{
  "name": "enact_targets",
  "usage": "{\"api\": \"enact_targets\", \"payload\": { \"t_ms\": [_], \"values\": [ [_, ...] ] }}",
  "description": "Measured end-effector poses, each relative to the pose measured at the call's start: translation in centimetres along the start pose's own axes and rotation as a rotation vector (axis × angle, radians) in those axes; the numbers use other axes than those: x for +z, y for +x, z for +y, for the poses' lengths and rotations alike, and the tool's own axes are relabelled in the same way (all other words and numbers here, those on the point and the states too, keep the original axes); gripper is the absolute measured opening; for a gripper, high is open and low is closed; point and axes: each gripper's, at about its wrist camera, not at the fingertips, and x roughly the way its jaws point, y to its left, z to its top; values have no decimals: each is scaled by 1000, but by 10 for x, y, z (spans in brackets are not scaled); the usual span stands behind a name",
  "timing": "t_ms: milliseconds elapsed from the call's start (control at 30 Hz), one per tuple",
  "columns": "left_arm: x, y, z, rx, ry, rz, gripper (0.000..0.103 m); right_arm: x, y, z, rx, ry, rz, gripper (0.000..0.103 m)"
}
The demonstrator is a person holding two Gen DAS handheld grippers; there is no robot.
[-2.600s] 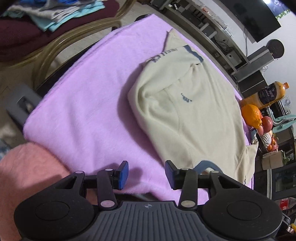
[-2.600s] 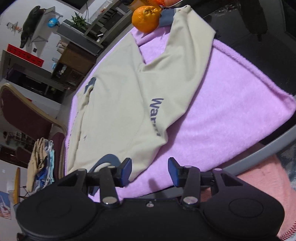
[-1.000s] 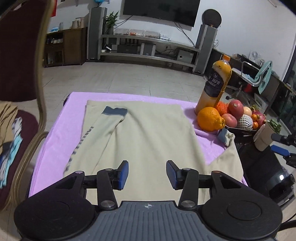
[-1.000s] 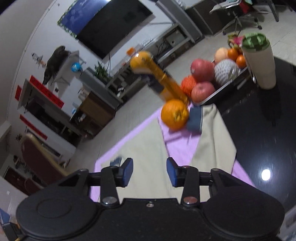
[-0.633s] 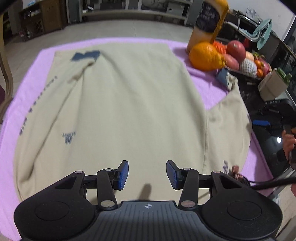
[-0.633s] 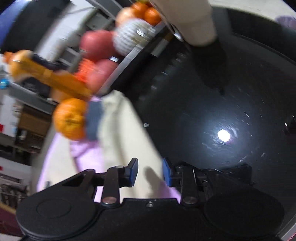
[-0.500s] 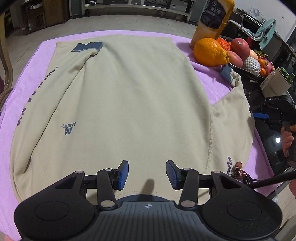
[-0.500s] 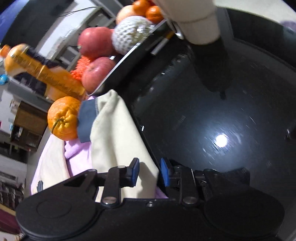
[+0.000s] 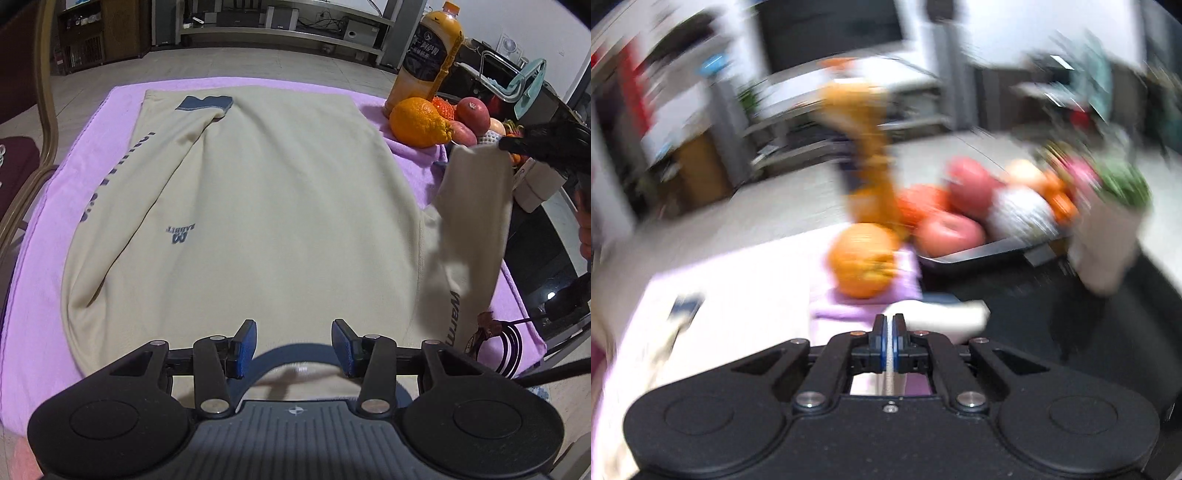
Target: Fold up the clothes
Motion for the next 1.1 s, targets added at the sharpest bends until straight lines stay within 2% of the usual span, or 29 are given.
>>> {"api": "enact_targets", "payload": {
  "t_ms": [167,233,333,367,400,500,567,700,767,867,1000,1100],
  "values": [
    [-17,-12,10,-7,-12,-5,44,5,-7,97,50,-367,29,3],
    [-23,-15,15,-6,-23,-2,44,-13,0,125,92,-446,104,4],
    [-31,-20,26,-4,-49,4,44,-44,12,166,158,-553,228,13],
    [-33,-21,30,-3,-58,4,44,-46,8,164,175,-525,239,20],
    [-35,-22,34,-2,-68,5,44,-46,2,157,191,-482,242,22],
    [-39,-23,42,-11,-100,7,44,-39,-19,127,239,-323,226,24],
    [-39,-22,42,-20,-113,4,44,-22,-30,83,253,-141,182,28],
    [-37,-19,33,-34,-95,2,44,13,-30,-16,225,291,121,31],
    [-37,-14,26,-31,-69,15,44,17,-13,-55,218,489,139,37],
    [-38,-7,20,-16,-47,42,44,10,24,-83,222,705,195,50],
    [-36,0,24,11,-49,60,44,-8,67,-88,208,860,209,49],
    [-34,3,28,26,-59,70,44,-12,88,-89,149,881,202,37]
  ]
}}
